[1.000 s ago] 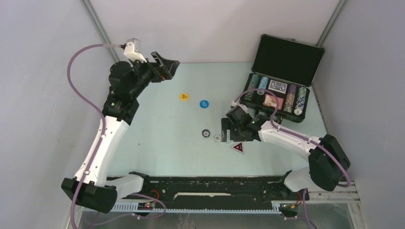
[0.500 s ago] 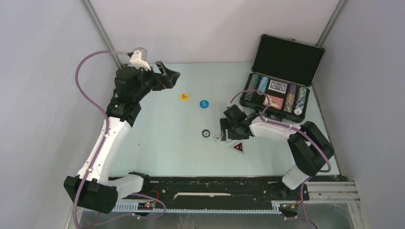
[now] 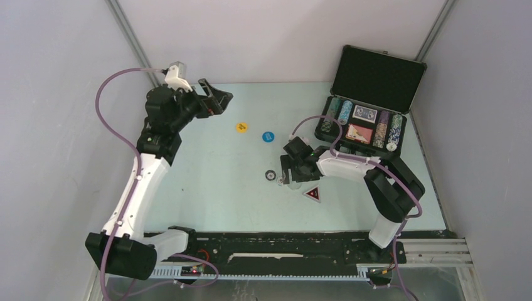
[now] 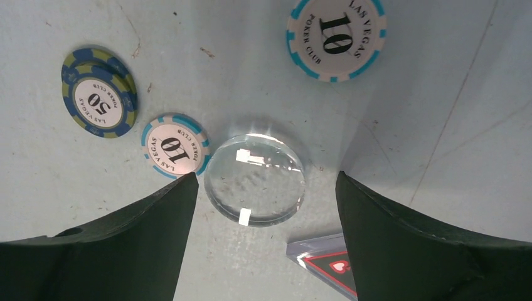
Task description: Pack up texas hold em set
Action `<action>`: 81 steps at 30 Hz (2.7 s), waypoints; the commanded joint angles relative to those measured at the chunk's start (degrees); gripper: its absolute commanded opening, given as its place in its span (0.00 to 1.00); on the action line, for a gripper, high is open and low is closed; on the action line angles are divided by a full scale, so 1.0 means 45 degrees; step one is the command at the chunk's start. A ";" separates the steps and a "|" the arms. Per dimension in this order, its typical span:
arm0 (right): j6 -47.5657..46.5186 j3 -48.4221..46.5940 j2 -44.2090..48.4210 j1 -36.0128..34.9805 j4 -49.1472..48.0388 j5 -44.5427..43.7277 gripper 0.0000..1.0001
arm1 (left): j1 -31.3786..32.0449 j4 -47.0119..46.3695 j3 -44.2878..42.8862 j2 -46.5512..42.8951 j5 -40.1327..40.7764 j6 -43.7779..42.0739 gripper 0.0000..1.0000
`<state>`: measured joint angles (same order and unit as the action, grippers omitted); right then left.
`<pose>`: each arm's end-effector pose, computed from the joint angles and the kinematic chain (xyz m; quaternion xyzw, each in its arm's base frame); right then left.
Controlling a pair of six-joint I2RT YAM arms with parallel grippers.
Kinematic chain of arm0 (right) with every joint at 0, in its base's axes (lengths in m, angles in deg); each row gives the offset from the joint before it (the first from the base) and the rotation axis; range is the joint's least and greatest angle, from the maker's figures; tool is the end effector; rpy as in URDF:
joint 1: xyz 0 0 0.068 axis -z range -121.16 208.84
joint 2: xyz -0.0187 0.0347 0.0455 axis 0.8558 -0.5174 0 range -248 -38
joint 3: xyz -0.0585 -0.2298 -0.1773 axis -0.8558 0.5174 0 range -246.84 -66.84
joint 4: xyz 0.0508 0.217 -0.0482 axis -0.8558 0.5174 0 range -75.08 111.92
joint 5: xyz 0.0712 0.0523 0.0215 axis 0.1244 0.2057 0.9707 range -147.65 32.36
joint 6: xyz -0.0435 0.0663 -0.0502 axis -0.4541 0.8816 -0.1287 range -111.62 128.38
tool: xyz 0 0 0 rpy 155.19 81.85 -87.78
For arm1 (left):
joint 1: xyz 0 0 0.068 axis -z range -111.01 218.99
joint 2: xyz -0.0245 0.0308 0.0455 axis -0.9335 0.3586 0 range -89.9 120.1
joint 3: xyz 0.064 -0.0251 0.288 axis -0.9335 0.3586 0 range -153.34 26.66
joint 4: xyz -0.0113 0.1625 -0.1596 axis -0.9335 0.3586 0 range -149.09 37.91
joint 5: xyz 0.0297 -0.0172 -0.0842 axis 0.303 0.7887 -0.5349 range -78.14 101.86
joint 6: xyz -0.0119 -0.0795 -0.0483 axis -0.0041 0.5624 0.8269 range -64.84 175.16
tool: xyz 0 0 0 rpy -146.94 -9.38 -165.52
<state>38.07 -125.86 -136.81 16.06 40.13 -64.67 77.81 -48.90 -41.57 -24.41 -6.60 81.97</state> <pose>0.2491 0.2165 0.1672 -0.0979 0.9696 0.0795 0.2097 0.2522 -0.0662 0.4254 -0.0114 0.7493 -0.3139 0.5830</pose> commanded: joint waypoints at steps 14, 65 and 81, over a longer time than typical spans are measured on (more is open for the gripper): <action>-0.0074 -0.0573 -0.0261 -0.0568 0.0368 -0.0755 0.77 | -0.0390 -0.0818 0.0357 -0.0055 -0.0667 0.0447 1.00; -0.2108 -0.3634 0.2142 0.6795 0.1369 -0.1217 0.47 | -0.0147 -0.1214 0.0552 -0.0192 -0.1198 0.0904 1.00; -0.2897 -1.0758 -0.4410 0.9409 0.3399 -0.0647 0.53 | -0.0102 -0.1216 0.0533 0.0158 -0.1367 0.0982 1.00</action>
<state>26.62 -167.85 -153.22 58.48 52.81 -67.62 77.13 -52.55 -40.54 -24.10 -11.36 85.79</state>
